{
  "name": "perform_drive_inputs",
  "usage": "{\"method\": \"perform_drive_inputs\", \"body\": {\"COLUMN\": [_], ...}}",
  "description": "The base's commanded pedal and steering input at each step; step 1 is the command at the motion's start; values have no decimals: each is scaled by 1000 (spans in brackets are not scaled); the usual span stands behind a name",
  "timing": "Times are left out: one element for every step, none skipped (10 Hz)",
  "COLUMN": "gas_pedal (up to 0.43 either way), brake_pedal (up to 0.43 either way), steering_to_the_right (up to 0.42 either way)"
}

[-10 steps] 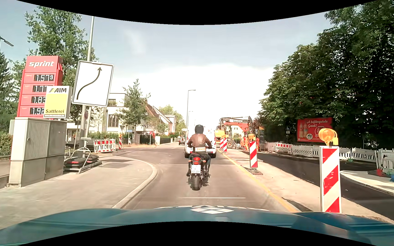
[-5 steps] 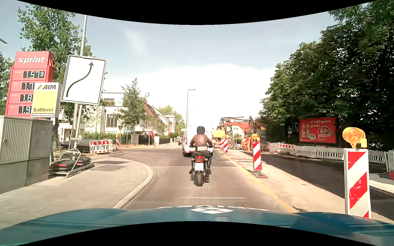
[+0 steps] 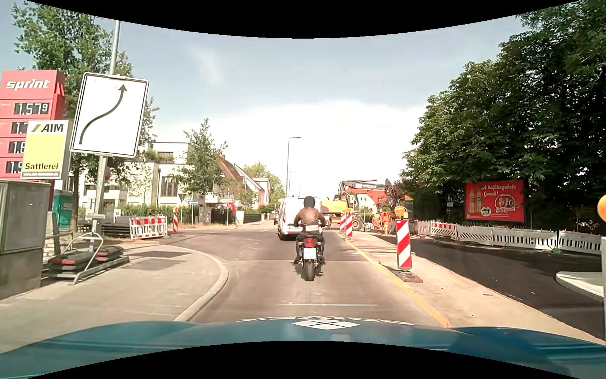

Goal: Follow the waypoints while adhering to traffic rules and regulations

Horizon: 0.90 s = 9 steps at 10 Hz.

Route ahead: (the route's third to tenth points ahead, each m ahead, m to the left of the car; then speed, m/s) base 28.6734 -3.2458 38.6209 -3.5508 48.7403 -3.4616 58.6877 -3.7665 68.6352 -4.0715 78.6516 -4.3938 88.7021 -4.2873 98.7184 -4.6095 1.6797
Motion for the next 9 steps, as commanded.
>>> {"method": "perform_drive_inputs", "body": {"gas_pedal": [130, 150, 150, 150, 150, 150, 150, 157, 157], "brake_pedal": [0, 0, 0, 0, 0, 0, 0, 0, 0], "steering_to_the_right": [-6, -7, -7, -7, -7, -7, -8, -8, -9]}}
